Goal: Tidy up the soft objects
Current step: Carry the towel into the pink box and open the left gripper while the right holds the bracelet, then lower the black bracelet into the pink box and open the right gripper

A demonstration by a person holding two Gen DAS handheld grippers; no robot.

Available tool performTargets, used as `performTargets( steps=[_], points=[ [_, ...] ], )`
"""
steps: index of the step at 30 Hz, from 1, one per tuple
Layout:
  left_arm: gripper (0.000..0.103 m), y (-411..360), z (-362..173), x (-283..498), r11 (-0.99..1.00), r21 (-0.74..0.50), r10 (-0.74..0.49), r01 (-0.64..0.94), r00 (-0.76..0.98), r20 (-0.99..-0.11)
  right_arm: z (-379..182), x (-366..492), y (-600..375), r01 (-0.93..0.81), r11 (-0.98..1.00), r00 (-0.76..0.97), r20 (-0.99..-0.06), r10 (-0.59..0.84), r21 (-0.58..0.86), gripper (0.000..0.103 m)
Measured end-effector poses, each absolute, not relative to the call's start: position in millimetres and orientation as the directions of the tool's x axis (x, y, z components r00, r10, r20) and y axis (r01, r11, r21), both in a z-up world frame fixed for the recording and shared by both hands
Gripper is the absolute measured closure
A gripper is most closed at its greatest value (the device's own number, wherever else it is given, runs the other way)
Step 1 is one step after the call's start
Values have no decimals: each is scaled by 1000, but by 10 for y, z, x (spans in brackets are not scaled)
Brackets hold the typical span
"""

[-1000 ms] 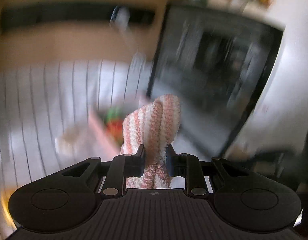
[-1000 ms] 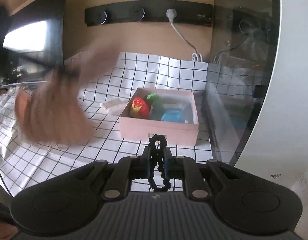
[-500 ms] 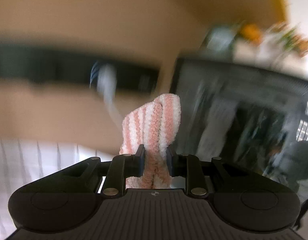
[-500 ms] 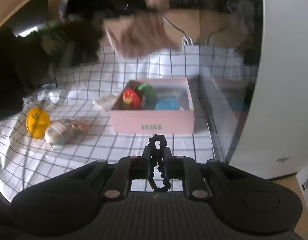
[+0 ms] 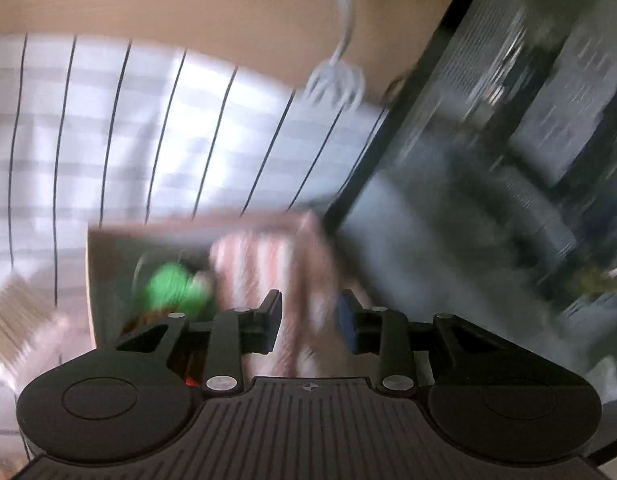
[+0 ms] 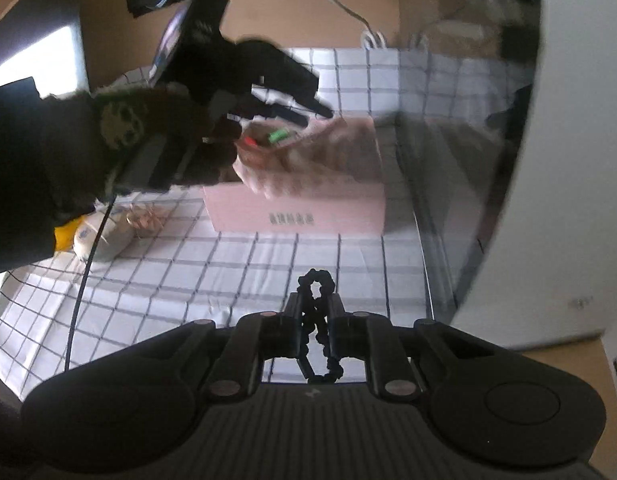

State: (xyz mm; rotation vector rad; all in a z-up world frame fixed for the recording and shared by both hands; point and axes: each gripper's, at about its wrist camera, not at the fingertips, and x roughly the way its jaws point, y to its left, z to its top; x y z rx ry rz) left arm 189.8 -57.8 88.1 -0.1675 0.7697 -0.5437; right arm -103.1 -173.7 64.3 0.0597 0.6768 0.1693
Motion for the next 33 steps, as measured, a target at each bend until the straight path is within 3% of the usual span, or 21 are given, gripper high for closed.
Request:
performTargets(
  steps=[3,8,11,15,21,25,30,33],
  points=[
    [69,-495,1249,1838,809,-379,-588,450,603,-539,793,-900,-1717,-162,982,800,-569,190,100,90],
    [69,-185,1749,1673,822,-358,-568,442,681,-462,1218,-456,-1709,-183,976,876,-431,216,118,90],
    [69,139,1864,1426,822,-404,-557,402,716,-420,1344,-13,-1721,-178,963,872,-421,250,202,90],
    [69,621,1704,922,791,-505,-574,345,705,-417,1121,641,-1700,-176,923,793,-506,339,343,90],
    [69,1311,1242,54,819,-537,-509,203,688,-517,443,1377,-1556,-51,941,650,-704,286,336,90],
    [69,1650,951,-319,857,-508,-420,86,688,-592,256,1440,-1514,-23,926,586,-745,318,376,89],
    [69,2070,601,-557,845,-529,-341,-85,675,-654,598,1167,-1532,-53,939,664,-690,287,340,60],
    [69,2257,476,-630,820,-556,-338,-135,669,-662,910,989,-1494,-86,957,739,-626,247,276,50]
  ],
)
